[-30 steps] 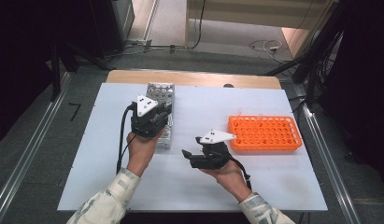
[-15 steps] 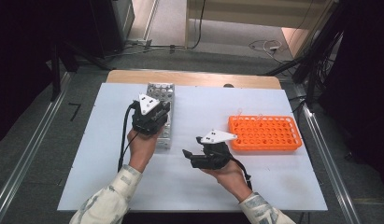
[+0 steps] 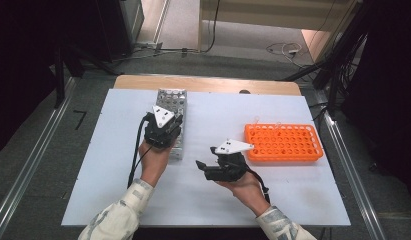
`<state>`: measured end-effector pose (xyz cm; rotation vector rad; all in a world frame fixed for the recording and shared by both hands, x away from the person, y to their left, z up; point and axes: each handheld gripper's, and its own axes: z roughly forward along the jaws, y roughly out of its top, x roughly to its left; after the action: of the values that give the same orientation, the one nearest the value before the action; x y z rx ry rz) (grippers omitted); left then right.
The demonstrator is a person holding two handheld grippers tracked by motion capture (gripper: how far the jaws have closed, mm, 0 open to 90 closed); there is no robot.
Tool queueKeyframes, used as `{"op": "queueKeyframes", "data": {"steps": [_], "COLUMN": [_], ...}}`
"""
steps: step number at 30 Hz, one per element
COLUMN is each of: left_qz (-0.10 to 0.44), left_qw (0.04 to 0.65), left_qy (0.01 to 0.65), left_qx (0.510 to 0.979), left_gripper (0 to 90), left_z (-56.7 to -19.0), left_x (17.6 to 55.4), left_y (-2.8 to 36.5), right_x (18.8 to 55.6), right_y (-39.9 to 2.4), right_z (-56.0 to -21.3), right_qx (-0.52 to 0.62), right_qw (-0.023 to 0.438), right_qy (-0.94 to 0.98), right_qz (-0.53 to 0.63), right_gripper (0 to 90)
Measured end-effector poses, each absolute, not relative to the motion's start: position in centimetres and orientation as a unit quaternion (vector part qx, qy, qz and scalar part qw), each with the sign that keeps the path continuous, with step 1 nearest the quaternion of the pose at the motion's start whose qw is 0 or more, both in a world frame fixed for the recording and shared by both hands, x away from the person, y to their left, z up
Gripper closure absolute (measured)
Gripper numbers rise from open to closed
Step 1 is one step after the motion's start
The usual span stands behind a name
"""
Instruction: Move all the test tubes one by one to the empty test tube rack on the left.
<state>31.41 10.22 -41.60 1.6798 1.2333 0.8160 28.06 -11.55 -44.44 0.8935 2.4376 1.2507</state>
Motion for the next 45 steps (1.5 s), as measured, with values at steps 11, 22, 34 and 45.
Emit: {"op": "queueKeyframes", "data": {"steps": [11, 22, 34, 45], "left_qz": [0.324, 0.317, 0.291, 0.278], "left_qw": [0.424, 0.43, 0.461, 0.469], "left_qy": [0.5, 0.505, 0.534, 0.537], "left_qx": [0.682, 0.678, 0.646, 0.644], "left_gripper": [74.7, 61.2, 27.2, 23.8], "left_z": [-42.9, -42.8, -42.4, -42.5], "left_x": [31.3, 30.7, 28.9, 27.3], "left_y": [9.9, 10.3, 11.9, 12.8], "right_x": [28.0, 27.9, 28.1, 28.5], "right_y": [-11.6, -11.9, -12.9, -14.2], "right_z": [-44.4, -44.2, -44.2, -44.1], "right_qx": [0.306, 0.307, 0.319, 0.331], "right_qw": [0.132, 0.136, 0.143, 0.152], "right_qy": [0.84, 0.837, 0.832, 0.826], "right_qz": [0.429, 0.431, 0.431, 0.429], "right_gripper": [31.0, 31.0, 31.0, 31.0]}}
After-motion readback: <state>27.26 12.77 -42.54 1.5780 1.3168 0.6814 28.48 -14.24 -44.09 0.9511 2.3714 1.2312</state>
